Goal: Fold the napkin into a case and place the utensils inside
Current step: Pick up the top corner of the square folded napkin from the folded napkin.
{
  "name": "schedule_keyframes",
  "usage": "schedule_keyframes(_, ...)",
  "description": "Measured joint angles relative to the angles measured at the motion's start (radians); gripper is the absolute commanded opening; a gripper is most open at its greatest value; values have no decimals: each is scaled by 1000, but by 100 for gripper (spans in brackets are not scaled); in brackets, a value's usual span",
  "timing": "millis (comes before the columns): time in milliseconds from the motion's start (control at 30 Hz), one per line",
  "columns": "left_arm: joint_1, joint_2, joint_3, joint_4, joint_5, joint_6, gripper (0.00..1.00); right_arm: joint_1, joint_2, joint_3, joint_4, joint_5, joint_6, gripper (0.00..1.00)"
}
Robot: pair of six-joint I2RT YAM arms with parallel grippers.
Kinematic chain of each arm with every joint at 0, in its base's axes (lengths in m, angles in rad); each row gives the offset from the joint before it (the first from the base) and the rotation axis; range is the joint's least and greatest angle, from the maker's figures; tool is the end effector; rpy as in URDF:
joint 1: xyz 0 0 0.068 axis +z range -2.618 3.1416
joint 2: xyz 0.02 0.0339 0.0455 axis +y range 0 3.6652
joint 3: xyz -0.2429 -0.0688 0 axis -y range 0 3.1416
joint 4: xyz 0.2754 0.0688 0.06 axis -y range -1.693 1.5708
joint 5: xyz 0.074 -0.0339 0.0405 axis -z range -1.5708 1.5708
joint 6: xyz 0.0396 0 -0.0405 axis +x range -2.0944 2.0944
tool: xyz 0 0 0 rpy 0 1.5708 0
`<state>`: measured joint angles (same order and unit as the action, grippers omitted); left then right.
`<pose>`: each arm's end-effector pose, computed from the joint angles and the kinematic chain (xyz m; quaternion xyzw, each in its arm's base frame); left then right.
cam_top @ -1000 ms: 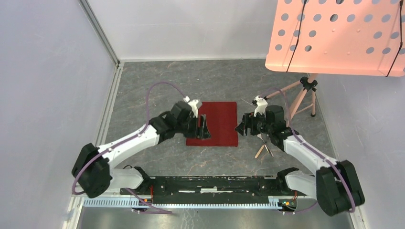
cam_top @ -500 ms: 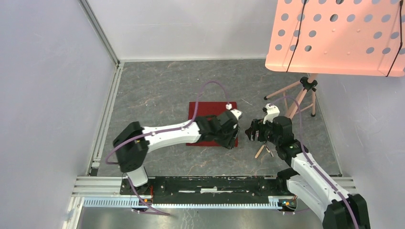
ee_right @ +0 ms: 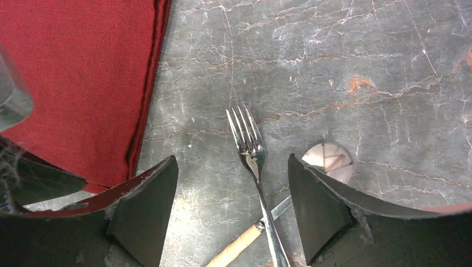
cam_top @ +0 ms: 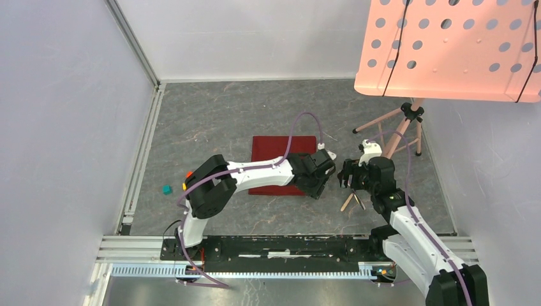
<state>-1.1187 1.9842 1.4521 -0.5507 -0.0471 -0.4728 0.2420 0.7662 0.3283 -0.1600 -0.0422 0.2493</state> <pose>0.1933 -0.3937 0.1476 0.3025 0.9218 -0.1565 0.1853 0.2071 0.0528 0.1556 -0.0066 0.8838 0.1318 0.4488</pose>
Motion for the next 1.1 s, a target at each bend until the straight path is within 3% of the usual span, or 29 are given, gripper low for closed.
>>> schedule_keyframes(233,0,55,44,0,-14,0,42,-16,2,-21,0,-2,-4,79)
schedule_keyframes(667,0,85,73,-2,-90,0,38,-23,7,-27,1,-10,-4,79)
schedule_keyframes(1100,0,112,110,-2,-101,0,43,-23,7,-30,2,-18,-5,79)
